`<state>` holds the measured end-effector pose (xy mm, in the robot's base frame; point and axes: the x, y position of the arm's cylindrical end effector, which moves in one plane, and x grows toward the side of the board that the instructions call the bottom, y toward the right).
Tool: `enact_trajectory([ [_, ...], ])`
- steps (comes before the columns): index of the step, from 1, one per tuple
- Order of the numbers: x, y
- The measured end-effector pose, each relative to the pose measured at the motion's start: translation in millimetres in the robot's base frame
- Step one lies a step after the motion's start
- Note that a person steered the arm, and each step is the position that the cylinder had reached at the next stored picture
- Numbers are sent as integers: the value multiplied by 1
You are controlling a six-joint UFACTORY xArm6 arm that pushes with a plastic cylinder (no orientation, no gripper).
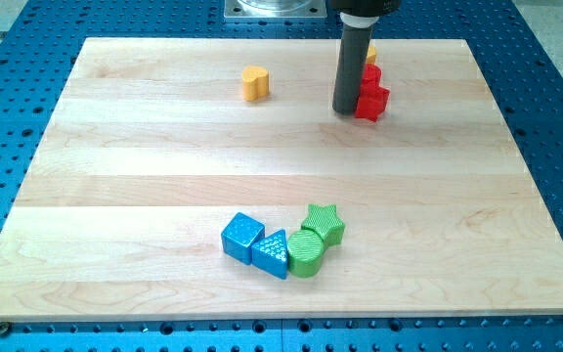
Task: Slide the yellow heart to the left of the red blocks
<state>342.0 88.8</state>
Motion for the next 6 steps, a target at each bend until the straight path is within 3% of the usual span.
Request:
enact_trajectory([
  [2, 13, -148],
  [3, -8, -196],
  [5, -51, -131],
  [6, -44, -97],
])
